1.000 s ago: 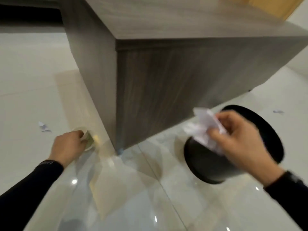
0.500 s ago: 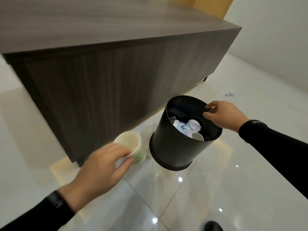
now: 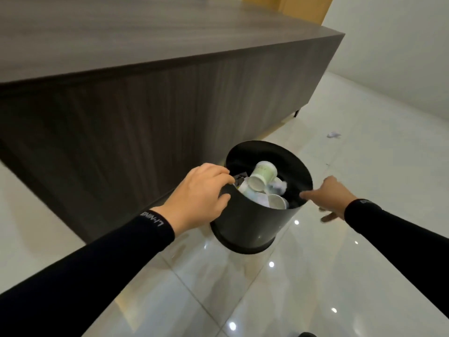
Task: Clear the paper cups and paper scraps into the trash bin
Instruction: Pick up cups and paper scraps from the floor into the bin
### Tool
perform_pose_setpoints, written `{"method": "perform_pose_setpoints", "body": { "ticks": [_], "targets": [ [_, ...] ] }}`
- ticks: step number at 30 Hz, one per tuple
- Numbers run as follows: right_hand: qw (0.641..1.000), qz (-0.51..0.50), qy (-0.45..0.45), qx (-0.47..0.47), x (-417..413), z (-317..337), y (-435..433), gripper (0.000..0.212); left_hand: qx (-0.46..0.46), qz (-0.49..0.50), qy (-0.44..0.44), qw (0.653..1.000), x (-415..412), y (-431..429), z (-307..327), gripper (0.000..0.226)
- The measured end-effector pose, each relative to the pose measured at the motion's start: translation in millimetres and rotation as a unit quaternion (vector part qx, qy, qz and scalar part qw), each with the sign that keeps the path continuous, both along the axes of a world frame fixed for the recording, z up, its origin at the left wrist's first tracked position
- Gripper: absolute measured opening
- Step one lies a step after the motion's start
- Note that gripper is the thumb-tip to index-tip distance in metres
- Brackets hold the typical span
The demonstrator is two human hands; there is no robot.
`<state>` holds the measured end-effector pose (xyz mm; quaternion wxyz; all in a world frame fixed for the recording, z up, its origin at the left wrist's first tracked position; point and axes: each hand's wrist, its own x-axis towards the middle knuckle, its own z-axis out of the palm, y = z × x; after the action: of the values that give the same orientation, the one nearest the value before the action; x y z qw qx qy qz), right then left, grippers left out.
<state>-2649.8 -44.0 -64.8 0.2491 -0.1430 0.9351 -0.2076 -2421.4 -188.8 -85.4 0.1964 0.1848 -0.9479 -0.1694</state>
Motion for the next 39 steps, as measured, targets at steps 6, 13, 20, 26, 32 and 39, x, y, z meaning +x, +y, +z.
{"method": "perform_pose_setpoints", "body": {
  "ticks": [6, 13, 20, 26, 32, 39],
  "targets": [
    [0.963, -0.071, -0.183, -0.184, 16.6, -16.4, -12.9, 0.043, 0.030, 0.067, 0.049, 0.996, 68.9, -1.5, -3.3, 0.031],
    [0.979, 0.118, -0.163, -0.042, 92.2, 35.4, -33.5, 0.068, 0.167, 0.183, 0.070, 0.966, 181.3, 10.5, -15.2, 0.024],
    [0.890, 0.377, -0.244, 0.083, 242.9, 55.8, -77.8, 0.075, 0.428, 0.357, 0.150, 0.817, 335.9, 39.5, -20.5, 0.035],
    [0.817, 0.489, -0.301, 0.058, 387.7, 54.2, -126.9, 0.068, 0.383, 0.466, 0.196, 0.773, 454.4, 46.1, 11.9, 0.015],
    [0.794, 0.523, -0.311, 0.019, 525.1, 28.7, -182.6, 0.073, 0.274, 0.603, 0.096, 0.743, 560.7, 33.4, 8.0, 0.048],
    [0.748, 0.570, -0.337, 0.041, 604.0, 6.9, -231.3, 0.062, 0.197, 0.696, -0.043, 0.689, 622.8, 1.3, 3.3, 0.053]
  ]
}}
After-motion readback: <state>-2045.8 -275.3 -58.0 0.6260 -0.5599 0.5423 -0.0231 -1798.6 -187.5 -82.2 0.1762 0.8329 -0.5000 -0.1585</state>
